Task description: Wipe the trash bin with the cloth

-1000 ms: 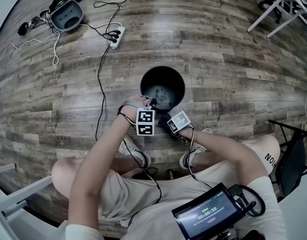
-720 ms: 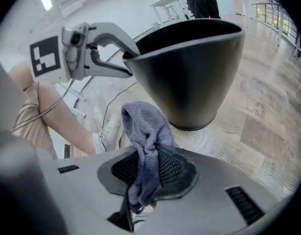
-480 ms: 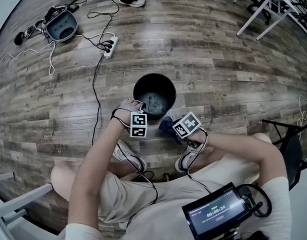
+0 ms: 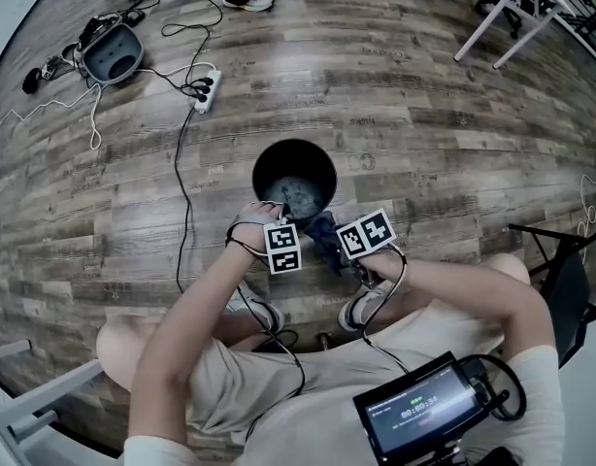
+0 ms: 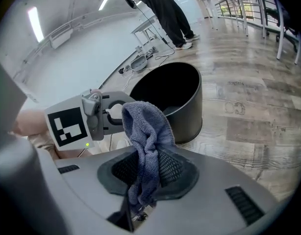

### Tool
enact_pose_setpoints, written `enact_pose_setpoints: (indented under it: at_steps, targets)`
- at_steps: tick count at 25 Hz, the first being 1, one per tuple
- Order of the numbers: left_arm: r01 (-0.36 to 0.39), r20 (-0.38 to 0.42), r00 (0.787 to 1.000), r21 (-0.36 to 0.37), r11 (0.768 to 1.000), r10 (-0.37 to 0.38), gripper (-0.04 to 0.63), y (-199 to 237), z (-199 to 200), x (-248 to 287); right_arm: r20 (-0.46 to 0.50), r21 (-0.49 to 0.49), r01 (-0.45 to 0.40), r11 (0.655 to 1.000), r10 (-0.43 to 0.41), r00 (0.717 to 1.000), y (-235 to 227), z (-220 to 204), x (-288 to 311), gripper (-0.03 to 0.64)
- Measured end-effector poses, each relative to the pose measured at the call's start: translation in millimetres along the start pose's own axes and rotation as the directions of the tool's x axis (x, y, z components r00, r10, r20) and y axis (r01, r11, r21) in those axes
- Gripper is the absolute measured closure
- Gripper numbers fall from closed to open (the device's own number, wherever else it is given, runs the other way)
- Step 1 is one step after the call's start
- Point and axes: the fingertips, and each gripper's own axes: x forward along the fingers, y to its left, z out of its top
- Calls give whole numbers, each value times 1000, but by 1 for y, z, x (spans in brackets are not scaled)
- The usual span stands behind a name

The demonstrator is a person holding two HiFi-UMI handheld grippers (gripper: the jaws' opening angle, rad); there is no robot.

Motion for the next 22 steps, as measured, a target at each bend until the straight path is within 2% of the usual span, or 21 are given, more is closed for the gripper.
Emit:
enact_pose_setpoints:
  at_steps: [5,14,22]
  targets:
    - [13,-6,1000,-63,998,-13,477,-5,11,-1,13,-35,10,999,-10,1000,0,5,5,537]
    - [32,71,997,-68,997,-27,482,-5,15,-5,38,-111,52,992,-48,998,-14,16,31,537]
    - [21,105,994,-52,998,-15,483,-5,16,-6,17,-114,88,990,-87,996,-38,5,72,537]
